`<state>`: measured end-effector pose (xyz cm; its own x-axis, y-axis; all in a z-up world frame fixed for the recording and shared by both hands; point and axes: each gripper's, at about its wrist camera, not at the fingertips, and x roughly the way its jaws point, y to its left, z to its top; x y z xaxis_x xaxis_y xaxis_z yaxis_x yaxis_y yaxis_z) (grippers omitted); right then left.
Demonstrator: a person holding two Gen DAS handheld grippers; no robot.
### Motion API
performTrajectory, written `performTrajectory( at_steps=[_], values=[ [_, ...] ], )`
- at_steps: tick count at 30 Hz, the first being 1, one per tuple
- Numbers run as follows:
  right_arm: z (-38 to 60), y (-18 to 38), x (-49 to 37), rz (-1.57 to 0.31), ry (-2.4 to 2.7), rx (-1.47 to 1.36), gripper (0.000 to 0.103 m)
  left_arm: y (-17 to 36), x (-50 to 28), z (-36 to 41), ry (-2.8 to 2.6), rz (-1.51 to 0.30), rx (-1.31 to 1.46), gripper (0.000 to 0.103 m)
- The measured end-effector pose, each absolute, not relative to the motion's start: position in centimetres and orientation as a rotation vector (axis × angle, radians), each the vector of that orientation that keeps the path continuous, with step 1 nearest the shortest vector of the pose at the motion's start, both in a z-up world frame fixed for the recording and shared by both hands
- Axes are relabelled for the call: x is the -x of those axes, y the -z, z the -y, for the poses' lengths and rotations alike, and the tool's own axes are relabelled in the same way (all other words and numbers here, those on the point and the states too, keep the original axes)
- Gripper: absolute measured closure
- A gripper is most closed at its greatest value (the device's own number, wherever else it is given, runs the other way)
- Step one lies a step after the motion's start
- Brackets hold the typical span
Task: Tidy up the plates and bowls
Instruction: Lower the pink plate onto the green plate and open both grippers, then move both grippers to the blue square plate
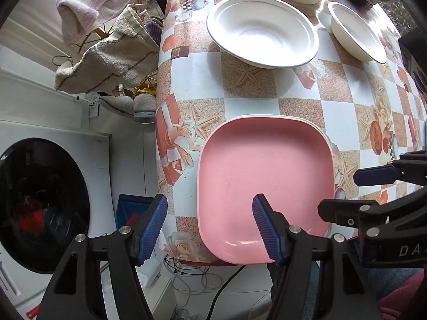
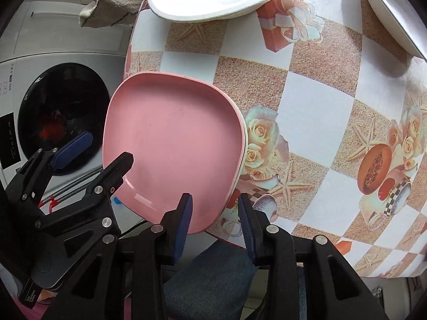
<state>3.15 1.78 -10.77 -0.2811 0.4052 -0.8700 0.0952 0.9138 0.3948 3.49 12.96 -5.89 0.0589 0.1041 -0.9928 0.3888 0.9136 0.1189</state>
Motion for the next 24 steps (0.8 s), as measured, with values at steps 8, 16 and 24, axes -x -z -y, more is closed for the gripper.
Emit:
performTrajectory(
  at_steps=[8, 16, 24],
  values=[
    [5.5, 10.1, -1.9, -1.793, -0.163, -0.383, 0.016, 3.6, -3.1, -11.5, 0.279, -1.498, -0.356, 0.025],
    [14.0, 11.2, 2.1, -1.77, 0.039, -0.564, 0.016, 2.1, -2.2, -5.1, 0.478, -1.501, -0.399, 0.024],
    [21.1, 10.2, 6.6, -1.679, 0.245, -0.783, 0.016, 1.2, -0.8, 2.2, 0.663, -1.448, -0.551, 0.024]
  ],
)
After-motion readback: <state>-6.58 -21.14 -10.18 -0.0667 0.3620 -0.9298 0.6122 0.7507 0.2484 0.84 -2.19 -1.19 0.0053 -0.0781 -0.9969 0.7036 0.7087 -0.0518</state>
